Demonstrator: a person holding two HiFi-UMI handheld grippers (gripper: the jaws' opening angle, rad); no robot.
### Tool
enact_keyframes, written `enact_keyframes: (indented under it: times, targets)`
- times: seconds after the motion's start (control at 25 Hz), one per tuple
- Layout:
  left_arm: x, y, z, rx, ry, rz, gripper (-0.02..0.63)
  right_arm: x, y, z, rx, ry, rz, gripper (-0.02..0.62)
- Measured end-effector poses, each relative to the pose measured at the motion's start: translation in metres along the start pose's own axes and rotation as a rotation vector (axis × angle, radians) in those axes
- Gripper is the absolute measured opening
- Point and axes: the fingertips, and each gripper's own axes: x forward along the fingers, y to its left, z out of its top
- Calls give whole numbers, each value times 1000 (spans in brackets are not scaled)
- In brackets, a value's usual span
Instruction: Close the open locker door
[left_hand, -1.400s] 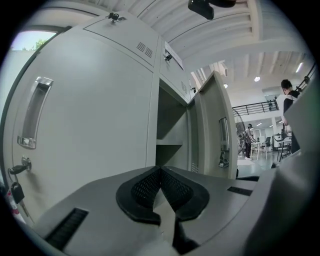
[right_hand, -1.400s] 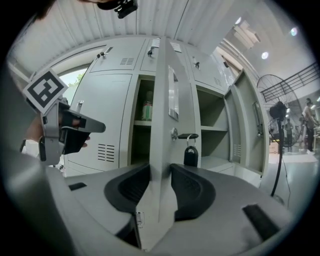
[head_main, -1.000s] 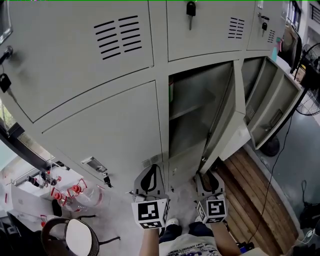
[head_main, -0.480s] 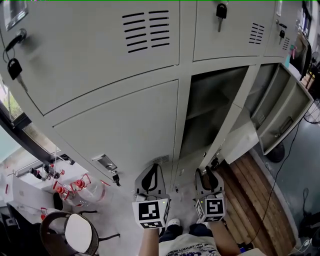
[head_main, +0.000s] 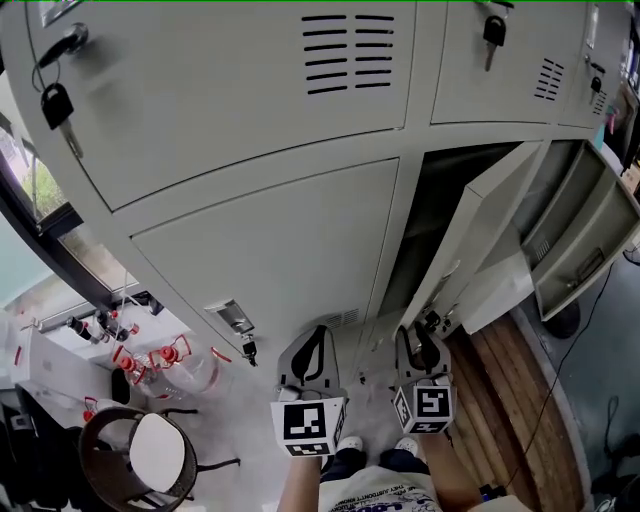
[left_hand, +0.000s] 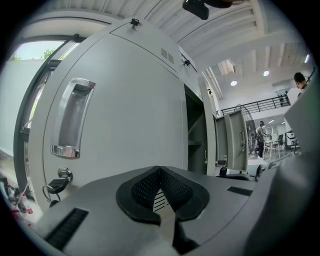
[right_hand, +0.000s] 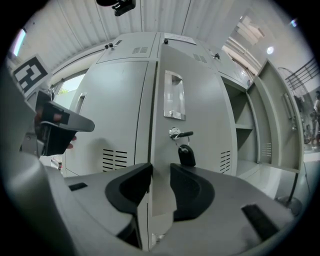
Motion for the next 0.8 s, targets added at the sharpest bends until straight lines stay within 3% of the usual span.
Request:
enact_keyframes:
  times: [0.8]
  targets:
    - [-6, 18, 1, 4, -4, 46, 5, 42, 14, 2, 15, -12, 48, 110]
